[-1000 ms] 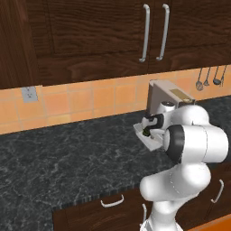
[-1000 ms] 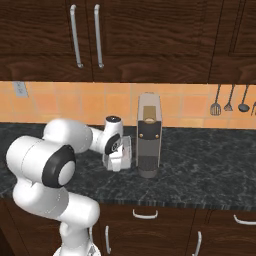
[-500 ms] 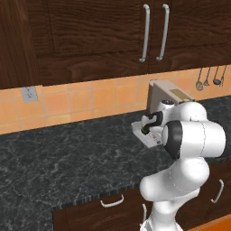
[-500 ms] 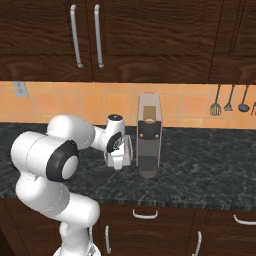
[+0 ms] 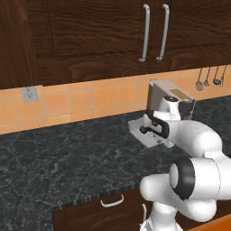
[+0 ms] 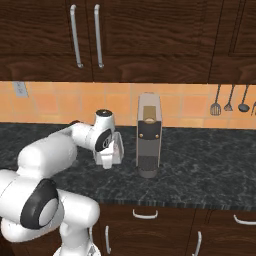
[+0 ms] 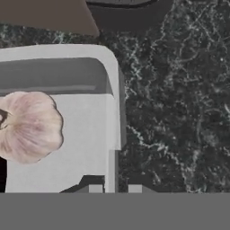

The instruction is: Take the meat container that has the steak and place it on the second highest rack of the freezer. Then take the vegetable container that has the garlic and eggplant and place it on the highest rack of the freezer.

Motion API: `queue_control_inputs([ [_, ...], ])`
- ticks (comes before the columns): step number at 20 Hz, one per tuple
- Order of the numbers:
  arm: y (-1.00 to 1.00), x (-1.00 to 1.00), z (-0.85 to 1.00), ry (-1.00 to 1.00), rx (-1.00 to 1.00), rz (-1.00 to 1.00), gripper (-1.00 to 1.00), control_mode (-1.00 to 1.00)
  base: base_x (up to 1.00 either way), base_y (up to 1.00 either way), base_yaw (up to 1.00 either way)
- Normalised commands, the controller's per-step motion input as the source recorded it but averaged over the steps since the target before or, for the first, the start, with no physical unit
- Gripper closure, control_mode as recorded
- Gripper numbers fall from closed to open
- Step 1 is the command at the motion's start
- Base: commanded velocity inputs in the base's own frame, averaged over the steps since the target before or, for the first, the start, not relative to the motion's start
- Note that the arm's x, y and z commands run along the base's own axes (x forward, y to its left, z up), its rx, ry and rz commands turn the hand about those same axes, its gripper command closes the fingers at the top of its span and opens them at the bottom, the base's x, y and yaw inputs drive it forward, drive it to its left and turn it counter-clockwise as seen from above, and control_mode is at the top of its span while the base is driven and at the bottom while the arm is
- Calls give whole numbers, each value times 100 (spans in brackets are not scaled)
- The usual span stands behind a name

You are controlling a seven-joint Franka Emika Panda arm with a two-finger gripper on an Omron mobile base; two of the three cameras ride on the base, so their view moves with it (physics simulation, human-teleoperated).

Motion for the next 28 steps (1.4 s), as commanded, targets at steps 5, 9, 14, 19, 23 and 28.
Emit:
queue_control_inputs([
  [5,44,-100,100,-11,0,-15,100,-100,0,0,0],
  [9,22,-100,100,-6,0,-9,100,-100,0,0,0],
  [14,9,-100,100,0,5,-1,100,-100,0,0,0],
  [19,1,-100,100,15,13,0,100,-100,0,0,0],
  [23,3,-50,2,-5,0,0,100,100,-50,8,-22],
  [28,0,0,0,0,0,0,100,100,-67,39,-86],
])
